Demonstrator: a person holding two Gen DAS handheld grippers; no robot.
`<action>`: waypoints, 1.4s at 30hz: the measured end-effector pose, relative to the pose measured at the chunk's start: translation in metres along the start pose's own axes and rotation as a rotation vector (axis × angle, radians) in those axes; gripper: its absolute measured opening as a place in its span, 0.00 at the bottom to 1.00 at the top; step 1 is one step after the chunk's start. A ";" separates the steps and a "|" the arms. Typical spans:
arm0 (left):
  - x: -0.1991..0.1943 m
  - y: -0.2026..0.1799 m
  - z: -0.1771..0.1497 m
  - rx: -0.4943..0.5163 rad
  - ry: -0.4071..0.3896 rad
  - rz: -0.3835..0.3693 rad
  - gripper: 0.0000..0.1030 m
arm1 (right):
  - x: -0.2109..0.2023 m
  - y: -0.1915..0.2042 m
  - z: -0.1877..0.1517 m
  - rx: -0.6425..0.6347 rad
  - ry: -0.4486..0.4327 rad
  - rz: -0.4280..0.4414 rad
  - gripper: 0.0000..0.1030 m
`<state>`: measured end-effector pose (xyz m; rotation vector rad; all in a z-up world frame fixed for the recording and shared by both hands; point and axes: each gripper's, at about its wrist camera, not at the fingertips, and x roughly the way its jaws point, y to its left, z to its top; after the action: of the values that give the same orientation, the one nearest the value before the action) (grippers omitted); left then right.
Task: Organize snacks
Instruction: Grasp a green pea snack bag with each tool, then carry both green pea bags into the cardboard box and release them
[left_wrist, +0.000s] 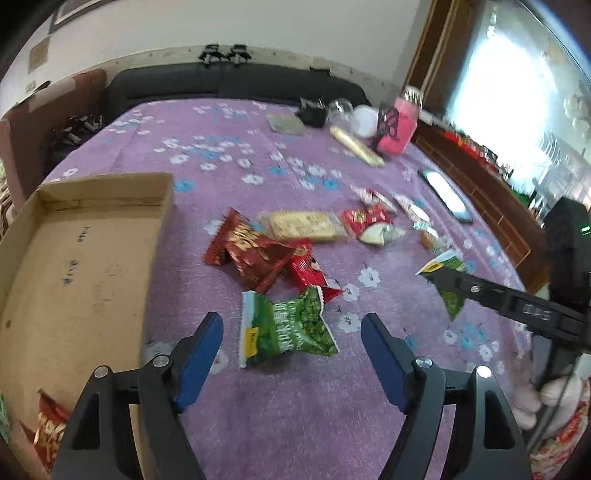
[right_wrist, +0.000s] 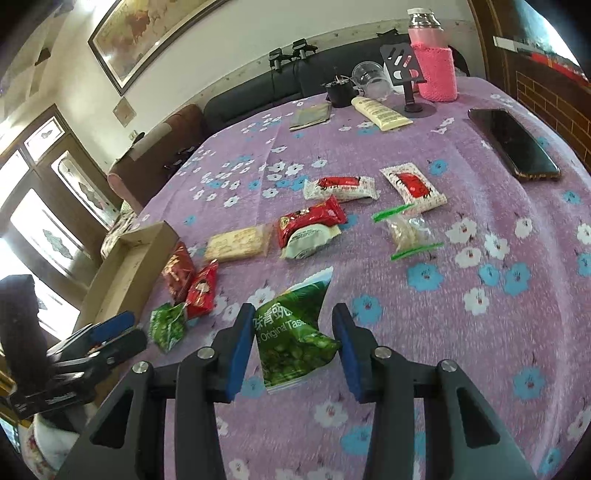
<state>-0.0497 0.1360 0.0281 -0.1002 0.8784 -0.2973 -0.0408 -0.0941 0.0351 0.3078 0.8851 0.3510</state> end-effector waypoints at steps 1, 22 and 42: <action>0.007 -0.003 0.000 0.012 0.012 0.016 0.78 | 0.000 0.000 -0.001 0.001 0.001 0.001 0.40; -0.062 0.025 -0.016 -0.096 -0.107 -0.034 0.37 | -0.018 0.047 -0.014 -0.085 0.006 0.089 0.41; -0.108 0.195 -0.032 -0.289 -0.137 0.207 0.37 | 0.083 0.252 -0.008 -0.310 0.184 0.248 0.41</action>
<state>-0.0970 0.3552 0.0472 -0.2918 0.7841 0.0317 -0.0412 0.1686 0.0742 0.0979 0.9588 0.7470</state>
